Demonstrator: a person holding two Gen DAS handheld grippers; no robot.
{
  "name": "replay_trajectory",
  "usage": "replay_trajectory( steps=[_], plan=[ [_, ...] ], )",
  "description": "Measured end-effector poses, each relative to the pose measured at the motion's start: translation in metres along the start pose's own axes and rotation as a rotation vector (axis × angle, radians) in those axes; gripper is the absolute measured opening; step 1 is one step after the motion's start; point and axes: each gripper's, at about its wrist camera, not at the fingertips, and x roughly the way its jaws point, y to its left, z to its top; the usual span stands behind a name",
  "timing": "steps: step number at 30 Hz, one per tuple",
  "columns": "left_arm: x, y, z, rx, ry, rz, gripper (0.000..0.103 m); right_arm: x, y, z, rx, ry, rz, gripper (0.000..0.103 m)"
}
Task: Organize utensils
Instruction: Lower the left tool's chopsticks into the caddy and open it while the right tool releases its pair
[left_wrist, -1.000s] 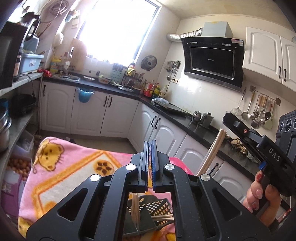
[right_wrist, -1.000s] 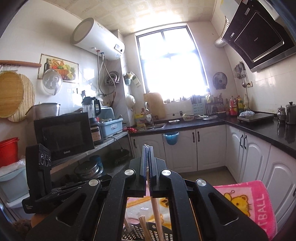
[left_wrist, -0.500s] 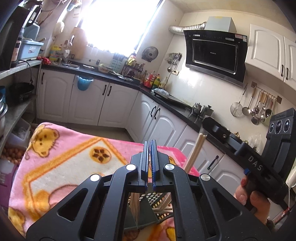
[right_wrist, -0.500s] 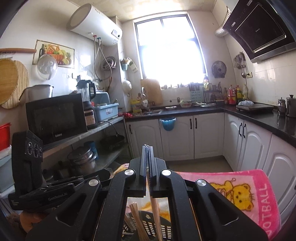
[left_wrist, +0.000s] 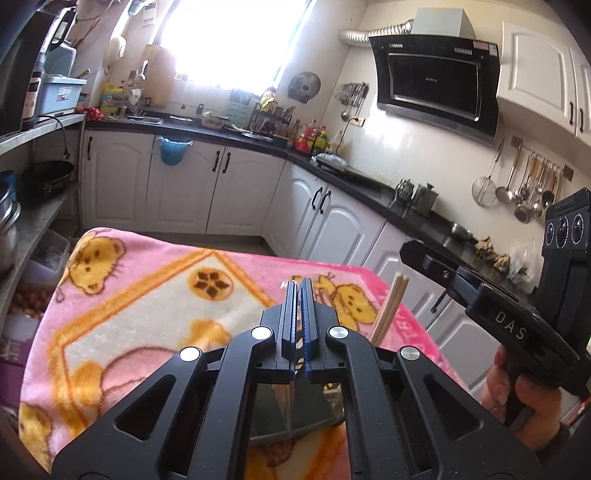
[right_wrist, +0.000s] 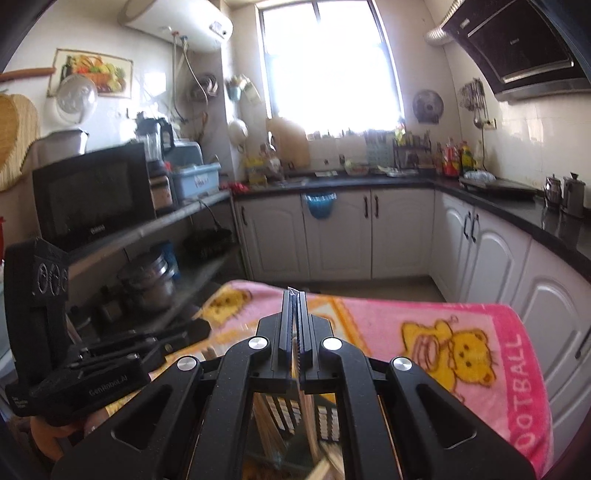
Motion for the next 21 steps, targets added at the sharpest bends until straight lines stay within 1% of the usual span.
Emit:
replay_trajectory(
  steps=[4,12,14,16,17,19,21],
  plan=[
    [0.001,-0.002,-0.006,0.015,0.019,0.016,0.001,-0.001,-0.005,-0.009,0.026,0.044,-0.015,0.003],
    [-0.003,-0.006,-0.012,0.041,0.033,0.035,0.001,-0.009,-0.014,-0.021,0.041,0.092,-0.021,0.003],
    [-0.004,-0.007,-0.012,0.044,0.037,0.038,0.001,-0.011,-0.014,-0.023,0.035,0.107,-0.023,0.005],
    [-0.005,-0.007,-0.012,0.048,0.039,0.042,0.001,-0.013,-0.015,-0.025,0.035,0.115,-0.025,0.010],
    [-0.006,-0.007,-0.012,0.048,0.041,0.044,0.002,-0.013,-0.015,-0.026,0.034,0.120,-0.023,0.013],
    [-0.009,-0.007,-0.013,0.046,0.040,0.045,0.010,-0.015,-0.015,-0.027,0.024,0.124,-0.031,0.014],
    [-0.012,-0.007,-0.014,0.046,0.042,0.048,0.012,-0.018,-0.015,-0.027,0.021,0.123,-0.030,0.016]
  ],
)
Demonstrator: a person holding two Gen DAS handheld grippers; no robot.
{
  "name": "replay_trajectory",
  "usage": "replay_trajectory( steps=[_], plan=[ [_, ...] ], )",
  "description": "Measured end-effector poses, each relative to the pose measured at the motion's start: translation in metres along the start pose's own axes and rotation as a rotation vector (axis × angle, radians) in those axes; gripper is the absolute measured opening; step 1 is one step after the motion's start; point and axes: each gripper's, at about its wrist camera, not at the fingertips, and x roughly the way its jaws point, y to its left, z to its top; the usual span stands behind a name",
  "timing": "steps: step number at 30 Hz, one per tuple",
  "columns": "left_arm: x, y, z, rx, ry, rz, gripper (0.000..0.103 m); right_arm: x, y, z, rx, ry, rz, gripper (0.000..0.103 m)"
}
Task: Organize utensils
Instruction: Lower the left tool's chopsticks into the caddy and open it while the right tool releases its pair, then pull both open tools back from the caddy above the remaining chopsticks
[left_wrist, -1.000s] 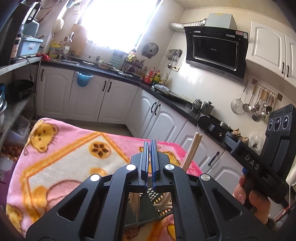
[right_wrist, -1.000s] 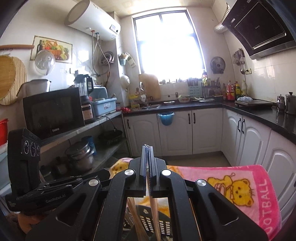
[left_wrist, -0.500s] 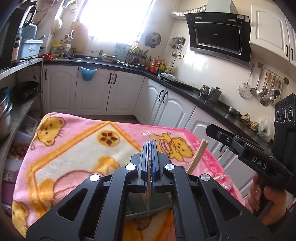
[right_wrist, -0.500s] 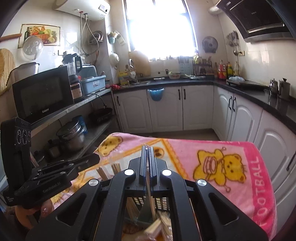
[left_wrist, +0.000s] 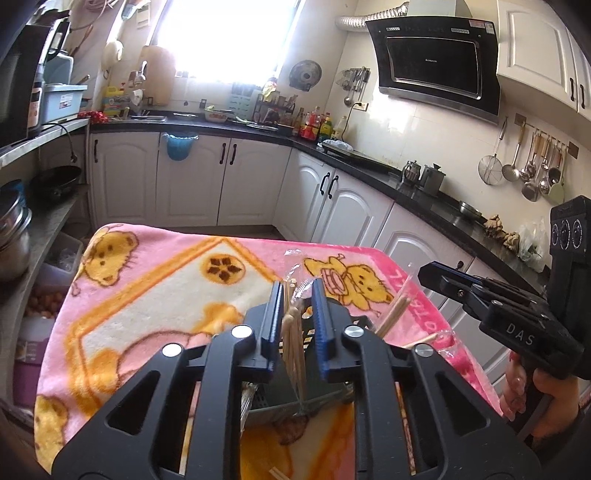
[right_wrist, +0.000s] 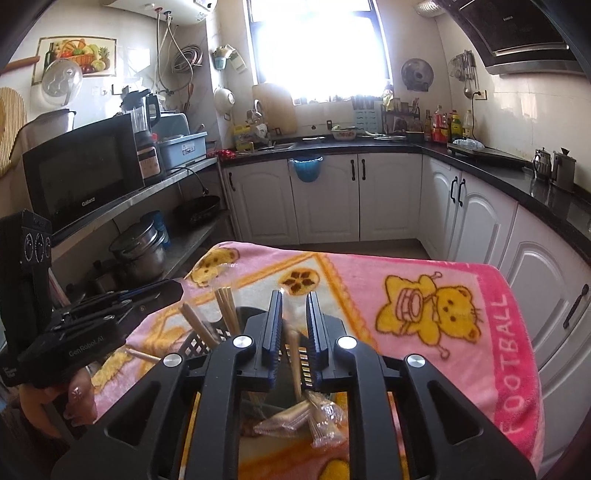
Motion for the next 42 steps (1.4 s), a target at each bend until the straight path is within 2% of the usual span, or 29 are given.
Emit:
replay_trajectory(
  steps=[11,19,27,30,42],
  plan=[
    [-0.019,0.002,-0.005,-0.003,-0.011,0.010,0.042,-0.022,0.003,-0.007,-0.013,-0.018,-0.007,0.031],
    [-0.036,-0.006,-0.011,0.003,-0.008,0.007,0.071,-0.045,0.005,-0.019,-0.026,-0.023,-0.009,0.046],
    [-0.055,-0.017,-0.022,0.019,-0.010,-0.001,0.089,-0.071,0.007,-0.035,-0.038,-0.030,-0.013,0.054],
    [-0.062,-0.022,-0.026,0.029,-0.012,0.001,0.092,-0.081,0.008,-0.042,-0.040,-0.035,-0.017,0.058],
    [-0.073,-0.029,-0.052,0.038,0.012,0.004,0.092,-0.100,0.011,-0.068,-0.046,-0.021,-0.030,0.064]
  ],
)
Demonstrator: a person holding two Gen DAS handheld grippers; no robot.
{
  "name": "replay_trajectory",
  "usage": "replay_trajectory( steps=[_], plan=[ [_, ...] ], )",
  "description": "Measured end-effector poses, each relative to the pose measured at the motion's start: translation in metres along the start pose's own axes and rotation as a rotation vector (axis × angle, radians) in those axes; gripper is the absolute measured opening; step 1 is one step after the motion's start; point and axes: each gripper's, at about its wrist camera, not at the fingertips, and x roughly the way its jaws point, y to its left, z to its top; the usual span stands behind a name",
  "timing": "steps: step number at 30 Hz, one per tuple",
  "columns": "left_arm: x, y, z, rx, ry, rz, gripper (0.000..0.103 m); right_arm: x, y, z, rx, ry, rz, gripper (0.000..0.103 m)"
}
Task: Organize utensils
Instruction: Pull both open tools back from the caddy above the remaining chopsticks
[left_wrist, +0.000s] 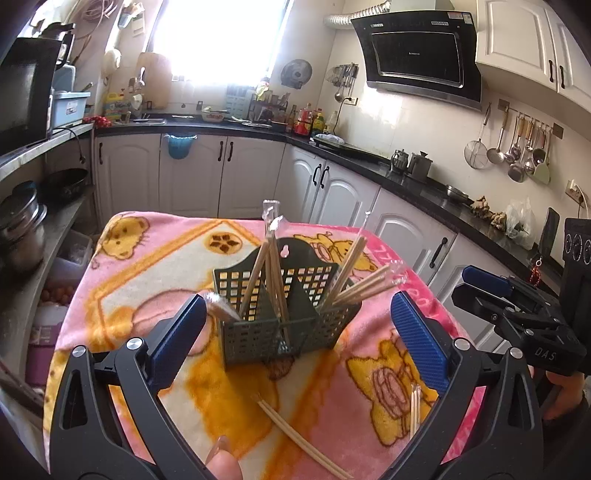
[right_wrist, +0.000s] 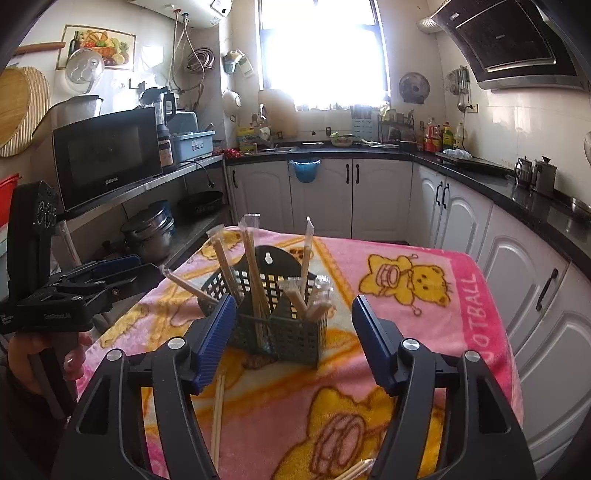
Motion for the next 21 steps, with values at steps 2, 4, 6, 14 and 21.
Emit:
replay_trajectory(
  steps=[2,4,6,14,21],
  plan=[
    [-0.001,0.000,-0.005,-0.002,0.004,0.000,0.092,0.000,0.001,-0.003,0.002,0.005,0.000,0.064],
    [-0.003,0.000,-0.011,-0.002,0.009,0.001,0.092,-0.001,0.002,-0.007,-0.002,0.011,-0.004,0.064],
    [-0.004,0.000,-0.016,-0.004,0.015,0.001,0.092,-0.002,0.003,-0.011,-0.003,0.015,-0.008,0.064],
    [0.000,-0.001,-0.036,-0.006,0.055,-0.001,0.092,-0.003,0.007,-0.031,-0.002,0.042,-0.009,0.064],
    [0.005,0.001,-0.054,-0.014,0.096,-0.002,0.092,0.000,0.007,-0.047,0.000,0.071,-0.011,0.065]
  ],
)
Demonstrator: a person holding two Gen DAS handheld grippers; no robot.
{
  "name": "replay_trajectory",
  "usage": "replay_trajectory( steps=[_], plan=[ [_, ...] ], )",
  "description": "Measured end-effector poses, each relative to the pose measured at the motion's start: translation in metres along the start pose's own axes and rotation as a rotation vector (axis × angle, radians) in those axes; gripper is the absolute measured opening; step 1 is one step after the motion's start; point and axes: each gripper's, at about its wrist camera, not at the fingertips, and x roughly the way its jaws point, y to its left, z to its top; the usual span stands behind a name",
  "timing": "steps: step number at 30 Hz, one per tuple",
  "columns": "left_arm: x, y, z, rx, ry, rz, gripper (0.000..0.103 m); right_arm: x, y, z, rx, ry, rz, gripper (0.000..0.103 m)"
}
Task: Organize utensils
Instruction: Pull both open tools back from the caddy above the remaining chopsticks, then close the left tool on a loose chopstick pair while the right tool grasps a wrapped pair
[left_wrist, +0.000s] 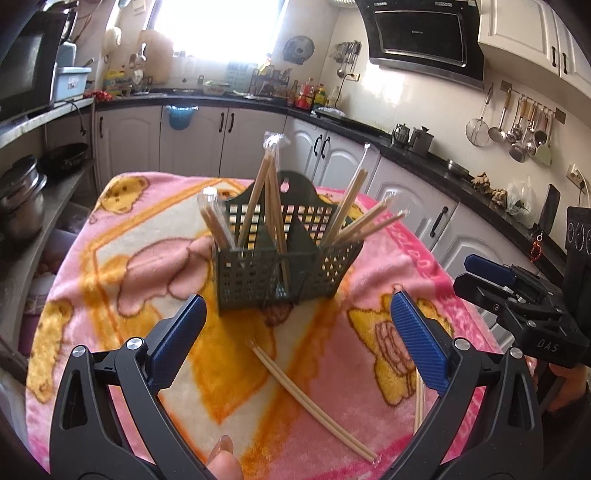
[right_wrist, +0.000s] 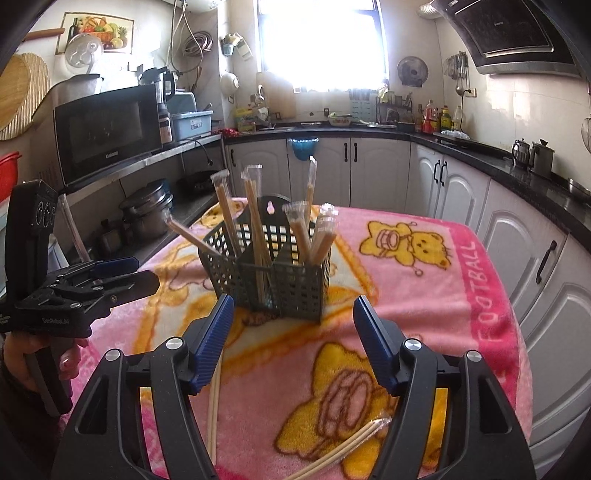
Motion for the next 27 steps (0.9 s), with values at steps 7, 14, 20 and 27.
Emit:
replay_trajectory(
  steps=[7,14,20,27],
  plan=[
    [0.014,0.002,-0.019,-0.004,0.050,0.006,0.092,0.006,-0.002,-0.017,0.008,0.039,-0.007,0.065],
    [0.038,0.009,-0.036,-0.030,0.119,0.023,0.092,0.014,-0.010,-0.036,0.028,0.083,-0.017,0.065],
    [0.062,0.016,-0.044,-0.055,0.171,0.027,0.092,0.022,-0.018,-0.055,0.048,0.126,-0.037,0.065],
    [0.086,0.022,-0.050,-0.093,0.215,0.030,0.092,0.030,-0.030,-0.074,0.085,0.172,-0.060,0.065]
  ],
)
